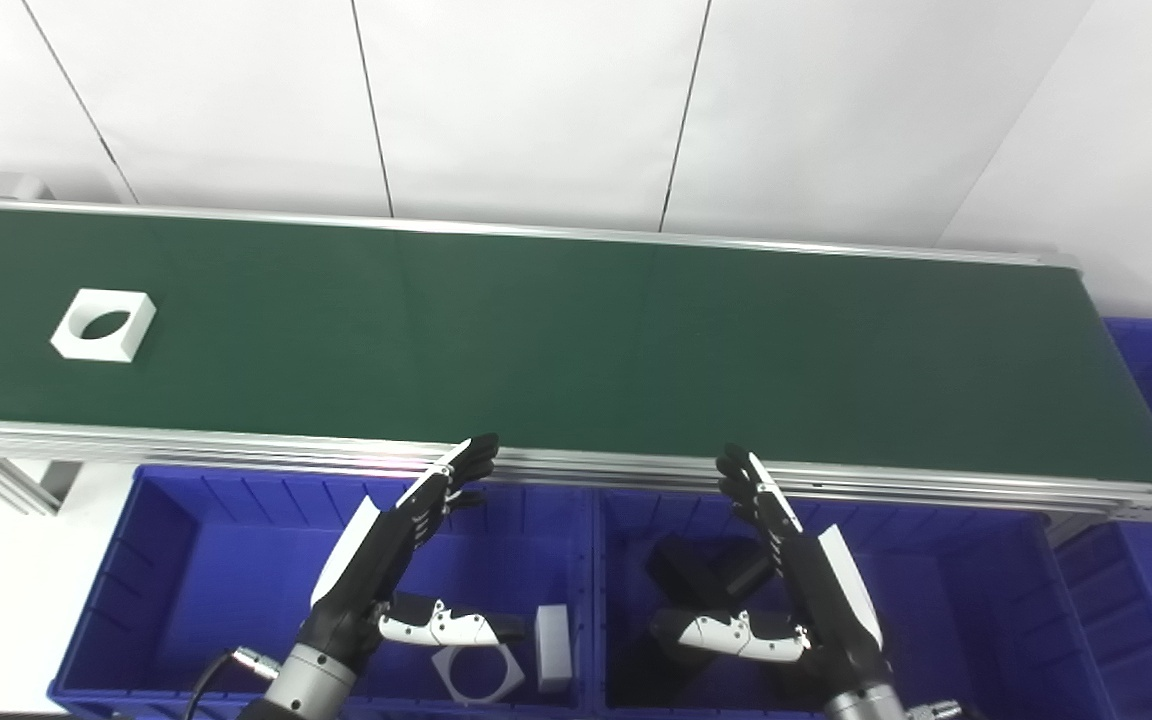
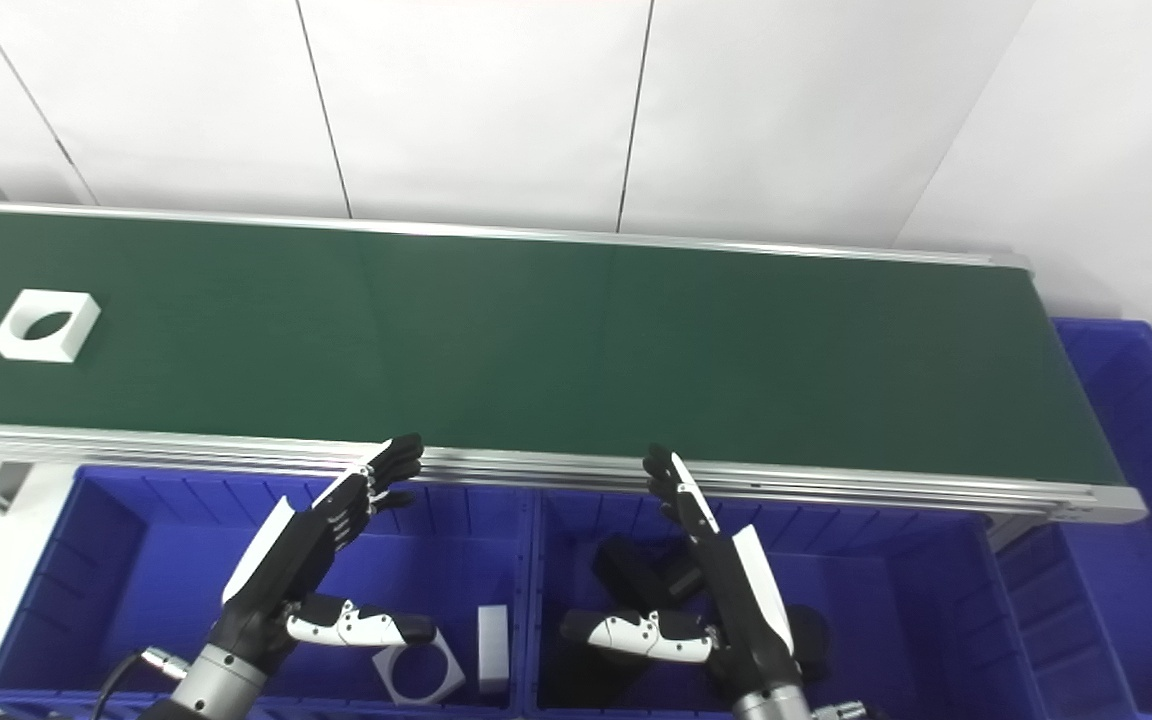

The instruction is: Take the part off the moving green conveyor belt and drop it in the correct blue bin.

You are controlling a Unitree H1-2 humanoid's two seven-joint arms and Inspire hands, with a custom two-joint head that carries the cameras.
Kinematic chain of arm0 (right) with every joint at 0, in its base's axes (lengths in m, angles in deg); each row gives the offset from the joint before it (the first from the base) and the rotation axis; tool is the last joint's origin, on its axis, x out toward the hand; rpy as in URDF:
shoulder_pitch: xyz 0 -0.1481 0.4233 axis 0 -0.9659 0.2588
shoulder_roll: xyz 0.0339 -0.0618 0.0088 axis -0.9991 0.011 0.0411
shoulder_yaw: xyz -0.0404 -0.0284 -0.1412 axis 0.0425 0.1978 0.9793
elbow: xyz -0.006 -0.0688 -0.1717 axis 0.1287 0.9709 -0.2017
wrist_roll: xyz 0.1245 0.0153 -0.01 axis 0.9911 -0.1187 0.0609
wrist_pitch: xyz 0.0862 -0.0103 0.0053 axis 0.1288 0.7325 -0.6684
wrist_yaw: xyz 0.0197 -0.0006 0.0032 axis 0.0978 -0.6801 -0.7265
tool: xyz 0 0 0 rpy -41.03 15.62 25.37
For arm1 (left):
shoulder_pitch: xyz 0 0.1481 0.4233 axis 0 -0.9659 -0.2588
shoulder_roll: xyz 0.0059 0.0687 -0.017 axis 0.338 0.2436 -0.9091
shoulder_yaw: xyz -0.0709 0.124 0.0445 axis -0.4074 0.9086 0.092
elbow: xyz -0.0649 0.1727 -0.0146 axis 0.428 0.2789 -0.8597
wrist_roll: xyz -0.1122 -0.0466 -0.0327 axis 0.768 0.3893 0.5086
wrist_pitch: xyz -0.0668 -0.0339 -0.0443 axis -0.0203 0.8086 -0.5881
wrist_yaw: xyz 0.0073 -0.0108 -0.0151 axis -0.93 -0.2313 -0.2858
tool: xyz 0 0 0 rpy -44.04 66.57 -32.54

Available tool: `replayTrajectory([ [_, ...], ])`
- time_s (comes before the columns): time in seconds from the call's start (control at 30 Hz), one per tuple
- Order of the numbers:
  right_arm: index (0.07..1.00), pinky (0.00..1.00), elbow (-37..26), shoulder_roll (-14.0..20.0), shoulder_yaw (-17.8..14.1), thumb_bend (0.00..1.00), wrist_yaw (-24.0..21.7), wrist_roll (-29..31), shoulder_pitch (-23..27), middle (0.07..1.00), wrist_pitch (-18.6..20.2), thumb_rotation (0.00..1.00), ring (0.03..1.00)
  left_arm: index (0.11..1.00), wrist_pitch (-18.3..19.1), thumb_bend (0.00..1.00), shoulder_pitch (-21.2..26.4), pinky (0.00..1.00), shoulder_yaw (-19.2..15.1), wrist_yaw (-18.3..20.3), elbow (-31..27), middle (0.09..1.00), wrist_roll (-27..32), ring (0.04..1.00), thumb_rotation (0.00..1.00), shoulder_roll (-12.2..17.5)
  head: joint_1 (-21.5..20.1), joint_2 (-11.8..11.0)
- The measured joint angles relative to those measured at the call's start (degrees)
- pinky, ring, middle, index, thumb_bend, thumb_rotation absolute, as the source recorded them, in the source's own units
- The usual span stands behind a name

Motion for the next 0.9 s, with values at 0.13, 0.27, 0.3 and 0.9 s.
replayTrajectory([
  [0.13,0.998,0.94,0.10,0.96,-0.42,0.86,-0.76,1.24,-0.01,0.957,0.00,0.24,0.947,0.901,-0.29,0.83,0.09,0.83,0.54,-0.01,1.40,0.921,0.05,0.904,0.26,-0.59,8.54,-3.60],
  [0.27,0.998,0.93,1.42,2.45,-1.11,0.86,-1.20,2.25,-0.09,0.955,-0.06,0.23,0.943,0.899,-0.97,0.82,-0.03,0.83,1.59,-0.20,3.06,0.923,-0.29,0.902,0.23,-1.68,10.93,-5.37],
  [0.3,0.997,0.93,2.00,2.57,-1.24,0.86,-1.16,2.27,-0.07,0.953,-0.07,0.23,0.940,0.898,-1.26,0.82,-0.02,0.83,1.76,-0.27,3.38,0.923,-0.83,0.900,0.23,-1.94,12.58,-6.58],
  [0.9,1.000,1.00,4.76,3.17,-1.93,0.82,-1.45,3.42,0.76,0.987,-0.37,0.15,0.979,0.857,-5.16,0.89,1.77,0.78,2.05,-2.29,8.14,0.882,-2.59,0.853,0.13,-2.54,16.11,-11.52],
])
